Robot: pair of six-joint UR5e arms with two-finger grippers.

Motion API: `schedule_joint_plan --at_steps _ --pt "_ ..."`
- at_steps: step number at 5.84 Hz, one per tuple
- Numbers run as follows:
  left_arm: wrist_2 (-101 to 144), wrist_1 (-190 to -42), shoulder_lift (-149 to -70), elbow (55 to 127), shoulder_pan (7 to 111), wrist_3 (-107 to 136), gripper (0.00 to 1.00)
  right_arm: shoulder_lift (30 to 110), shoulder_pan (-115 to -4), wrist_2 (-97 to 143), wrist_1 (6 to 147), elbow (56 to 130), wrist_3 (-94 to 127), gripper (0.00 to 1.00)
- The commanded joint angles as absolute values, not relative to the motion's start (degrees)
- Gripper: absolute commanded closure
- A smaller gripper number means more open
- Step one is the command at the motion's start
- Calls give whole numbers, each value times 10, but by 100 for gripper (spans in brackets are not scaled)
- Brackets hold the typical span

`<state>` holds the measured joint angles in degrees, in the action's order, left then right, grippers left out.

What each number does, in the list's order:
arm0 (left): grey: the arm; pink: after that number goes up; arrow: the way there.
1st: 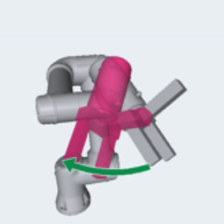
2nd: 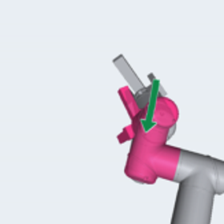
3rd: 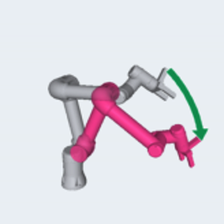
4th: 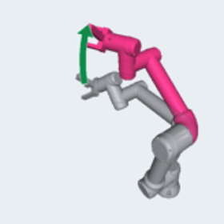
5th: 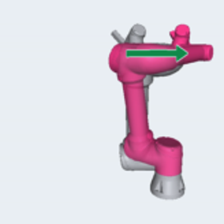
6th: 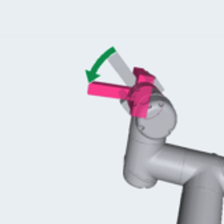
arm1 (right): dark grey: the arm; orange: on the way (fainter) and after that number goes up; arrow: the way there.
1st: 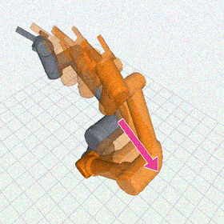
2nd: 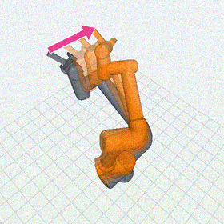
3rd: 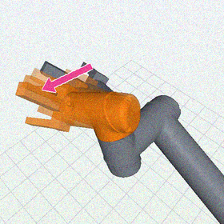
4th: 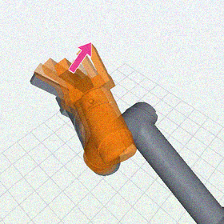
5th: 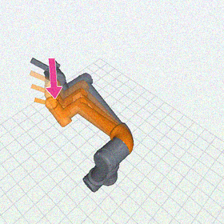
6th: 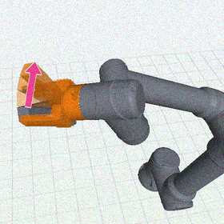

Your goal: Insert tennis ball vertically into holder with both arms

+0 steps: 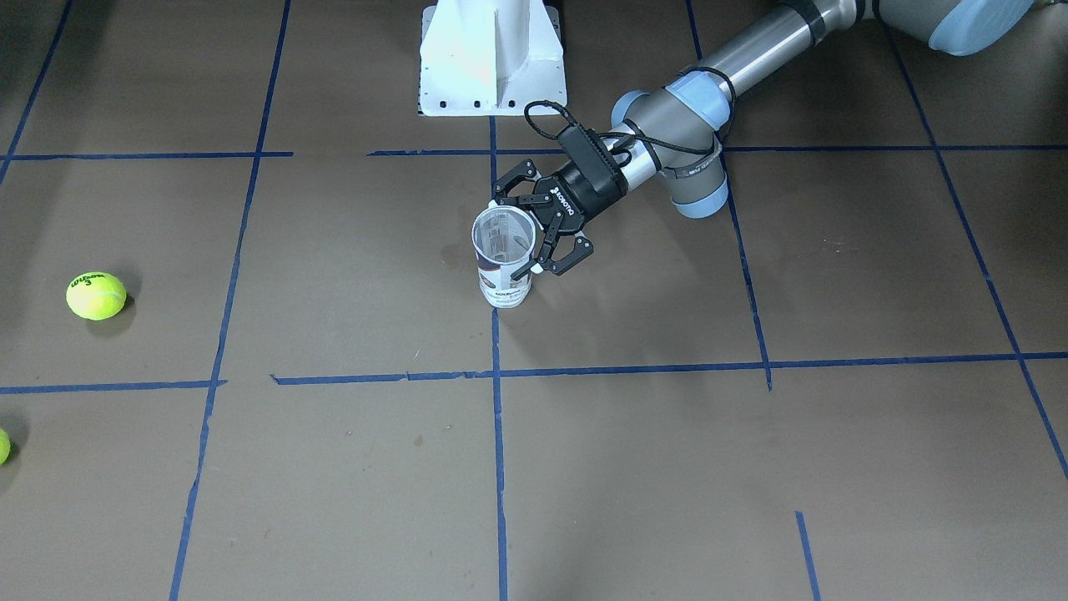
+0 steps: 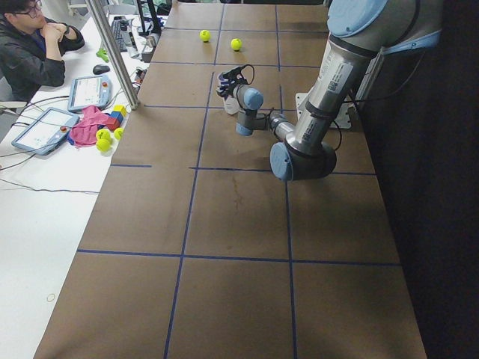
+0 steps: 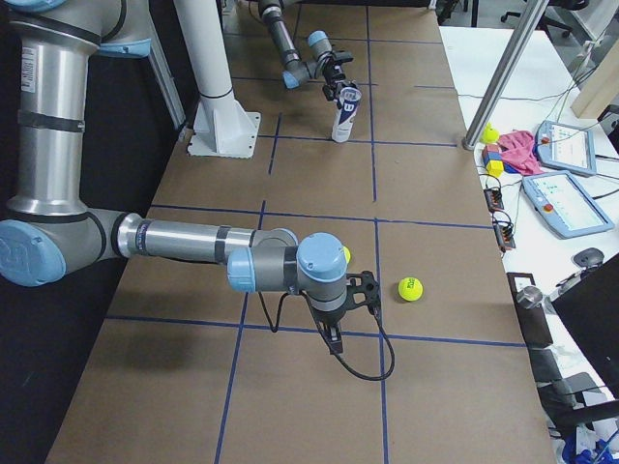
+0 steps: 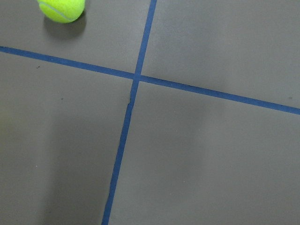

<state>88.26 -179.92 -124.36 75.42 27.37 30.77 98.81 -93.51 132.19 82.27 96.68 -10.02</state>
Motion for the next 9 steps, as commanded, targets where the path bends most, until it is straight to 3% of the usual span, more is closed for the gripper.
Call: schedule_joint_plan --at_steps 1,9 --pt "882 -1799 -1243 754 273 308 15 989 -935 1322 823 967 -100 0" --pt "884 -1798 -1237 753 270 215 15 989 -934 1324 817 976 -103 0"
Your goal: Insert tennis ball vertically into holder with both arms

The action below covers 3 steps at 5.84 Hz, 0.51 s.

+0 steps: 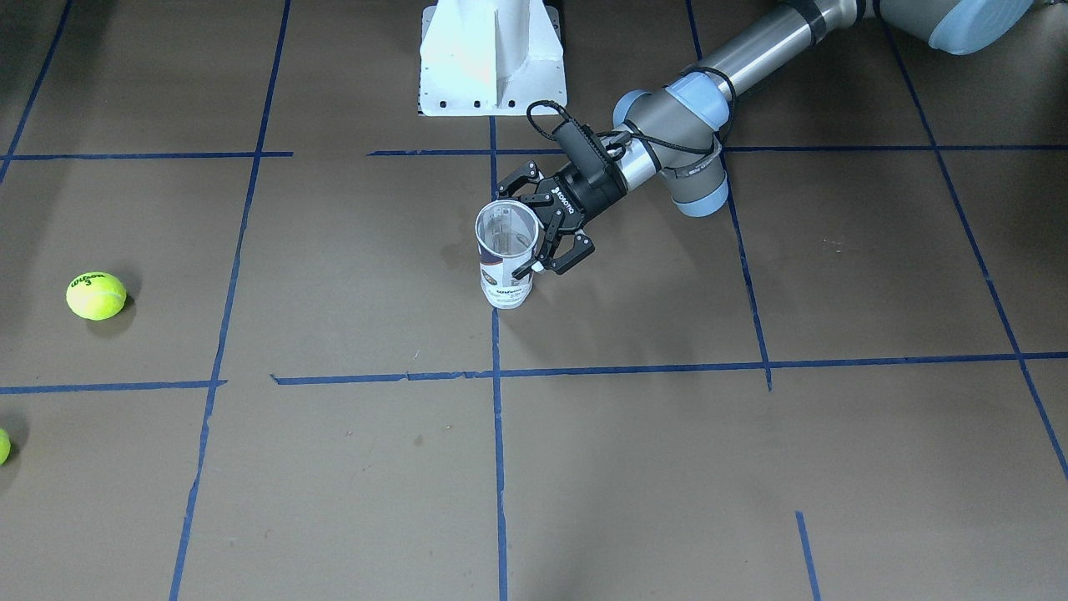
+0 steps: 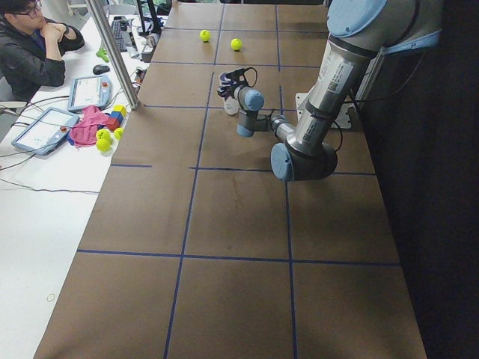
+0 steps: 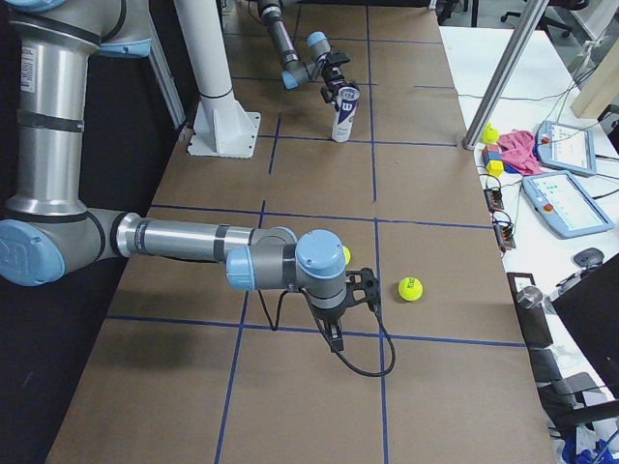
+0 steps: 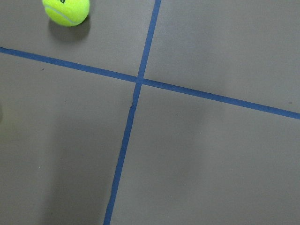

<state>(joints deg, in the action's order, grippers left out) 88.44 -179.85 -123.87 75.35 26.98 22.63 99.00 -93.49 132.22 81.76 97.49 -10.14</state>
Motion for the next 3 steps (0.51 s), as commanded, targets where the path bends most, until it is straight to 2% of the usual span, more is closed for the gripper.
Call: schedule_joint_plan --at_steps 1,3 --pt "884 -1797 -1237 752 269 215 15 988 -933 1324 817 977 -105 0" --pt "883 -1796 -1237 751 265 215 15 988 -920 1329 801 981 -92 0"
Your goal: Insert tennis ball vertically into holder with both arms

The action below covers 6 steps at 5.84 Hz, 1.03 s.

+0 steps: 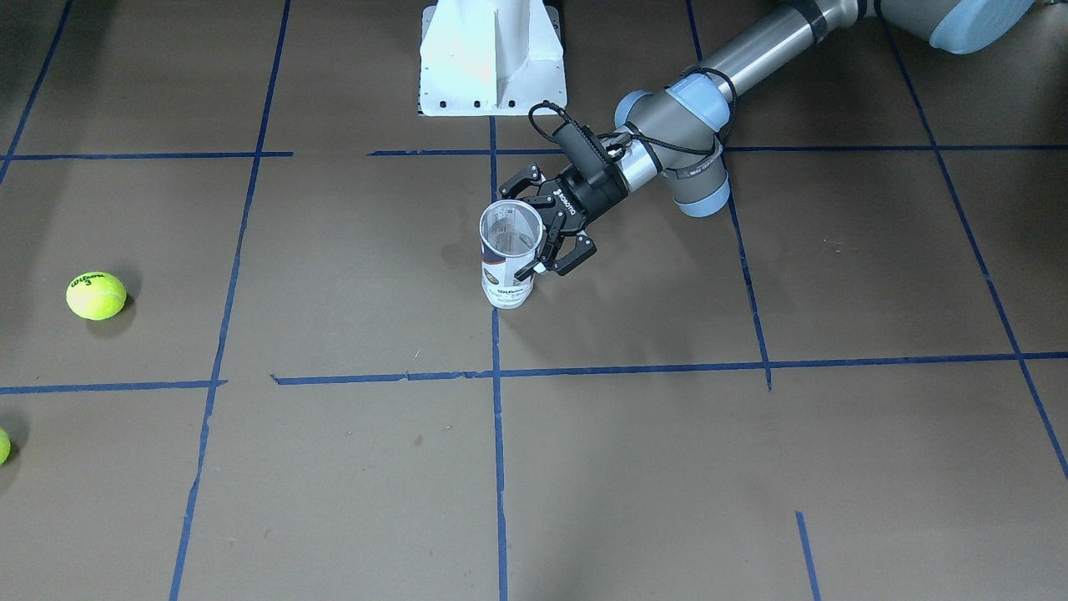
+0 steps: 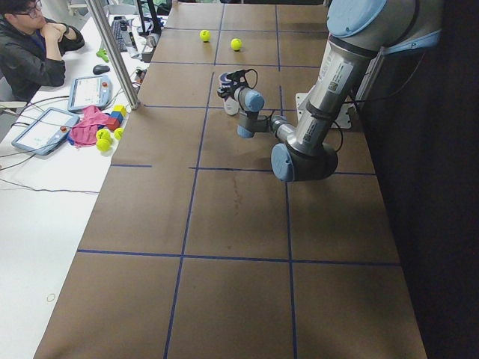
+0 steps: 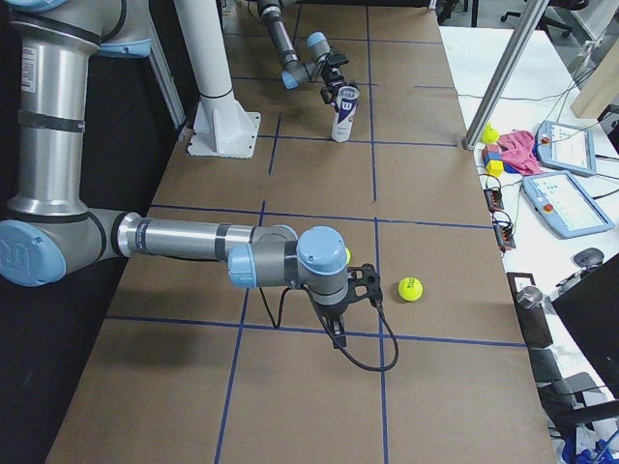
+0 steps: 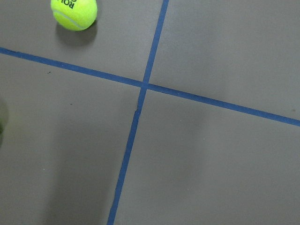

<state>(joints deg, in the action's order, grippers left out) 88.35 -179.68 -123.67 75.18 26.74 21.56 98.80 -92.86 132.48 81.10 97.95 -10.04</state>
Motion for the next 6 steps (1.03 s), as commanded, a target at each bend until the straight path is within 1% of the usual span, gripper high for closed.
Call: schedule_joint_plan --at_steps 1,2,3,4,5,6 --pt "882 -1796 -1237 751 265 214 15 988 -897 1348 795 1010 -25 0" --pt "882 -1796 -1238 751 265 214 15 991 -851 1348 777 1052 74 0" --pt "882 -1796 -1238 751 265 214 15 994 -800 1347 717 1055 157 0" --pt "882 -1796 -1238 751 265 214 15 992 -746 1332 647 1054 243 0" --pt "882 -1796 -1238 752 265 214 15 971 -692 1310 629 1051 283 0" --pt "882 -1796 -1239 752 265 214 15 958 -661 1299 624 1020 283 0"
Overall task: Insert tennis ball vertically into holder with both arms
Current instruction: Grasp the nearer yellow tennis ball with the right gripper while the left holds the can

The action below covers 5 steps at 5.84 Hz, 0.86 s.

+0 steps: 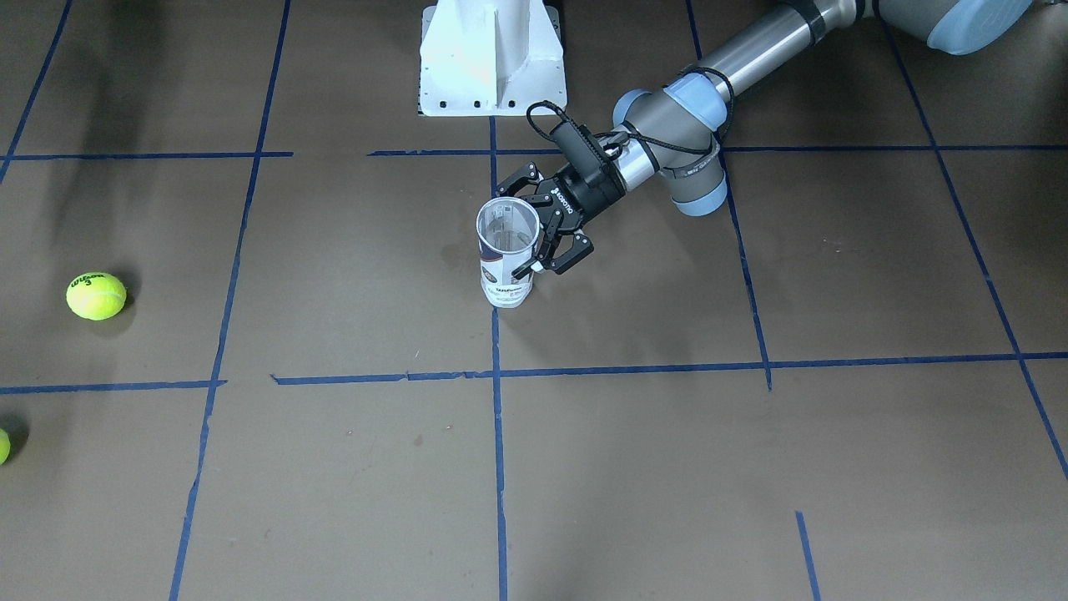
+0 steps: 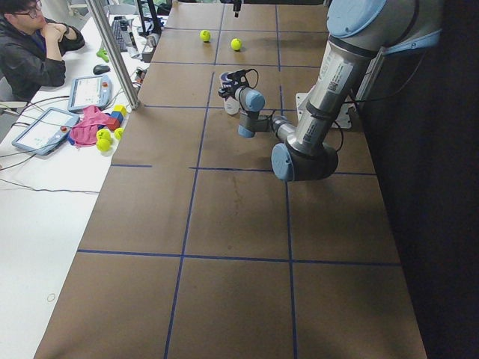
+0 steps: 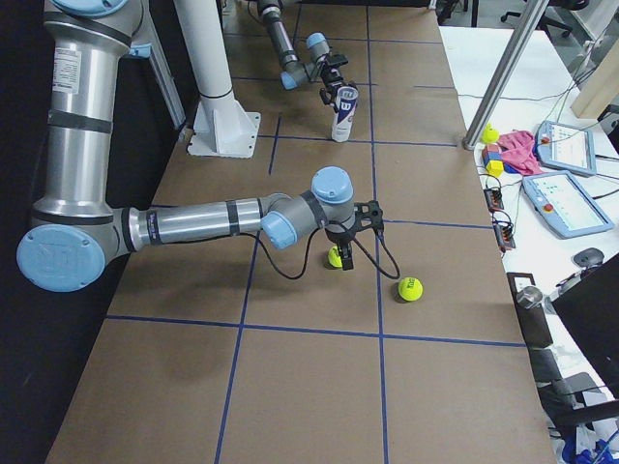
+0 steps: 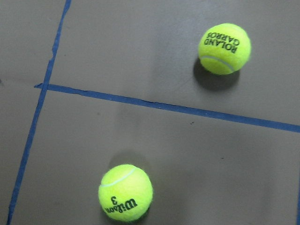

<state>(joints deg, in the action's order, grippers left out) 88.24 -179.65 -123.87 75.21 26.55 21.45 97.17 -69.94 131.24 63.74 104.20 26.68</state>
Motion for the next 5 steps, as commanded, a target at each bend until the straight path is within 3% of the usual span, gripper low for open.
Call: schedule_joint_plan --at_steps 1,5 --pt "882 -1796 -1239 752 265 214 15 956 -632 1260 623 1010 285 0" --pt "883 -1796 -1239 751 265 206 15 925 -586 1245 623 985 287 0"
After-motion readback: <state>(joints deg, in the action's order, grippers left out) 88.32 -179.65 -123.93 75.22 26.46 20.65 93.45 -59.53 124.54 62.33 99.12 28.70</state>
